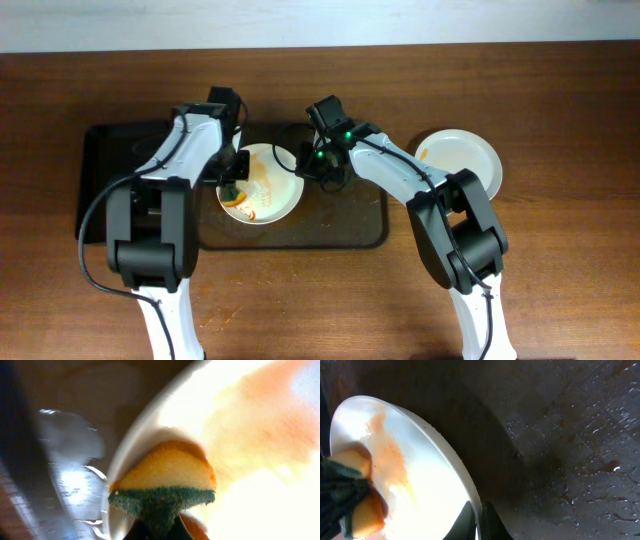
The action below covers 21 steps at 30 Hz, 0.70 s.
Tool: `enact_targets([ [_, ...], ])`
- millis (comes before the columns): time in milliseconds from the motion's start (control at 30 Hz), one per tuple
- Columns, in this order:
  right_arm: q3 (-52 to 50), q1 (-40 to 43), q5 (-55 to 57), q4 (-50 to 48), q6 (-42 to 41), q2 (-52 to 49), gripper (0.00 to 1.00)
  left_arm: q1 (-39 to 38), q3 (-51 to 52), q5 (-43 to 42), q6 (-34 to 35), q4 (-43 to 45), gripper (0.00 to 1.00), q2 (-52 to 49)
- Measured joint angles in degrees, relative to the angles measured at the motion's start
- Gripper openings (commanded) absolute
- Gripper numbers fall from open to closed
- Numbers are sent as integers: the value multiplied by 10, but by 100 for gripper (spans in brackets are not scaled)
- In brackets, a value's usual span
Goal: Clean dirty plates on tray and stack at the side
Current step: 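Scrub the last plate with the sponge in the left gripper, then lift the last plate with the right gripper and stack it on the side pile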
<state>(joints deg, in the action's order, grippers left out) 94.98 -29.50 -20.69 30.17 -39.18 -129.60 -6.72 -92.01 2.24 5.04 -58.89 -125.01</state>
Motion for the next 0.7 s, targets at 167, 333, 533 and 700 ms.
enact_targets([
  [167,0,0,0,0,3,0,4,-1,9,-306,-170,-20,0,-21],
  [333,0,3,0,-2,-6,0,4,38,-126,-264,-159,-31,0,-59],
  [533,-1,19,12,31,37,15,4,107,-338,-125,-84,-185,0,-58],
  [700,-3,-30,292,170,94,169,4,116,-376,-48,-52,-208,0,-58],
])
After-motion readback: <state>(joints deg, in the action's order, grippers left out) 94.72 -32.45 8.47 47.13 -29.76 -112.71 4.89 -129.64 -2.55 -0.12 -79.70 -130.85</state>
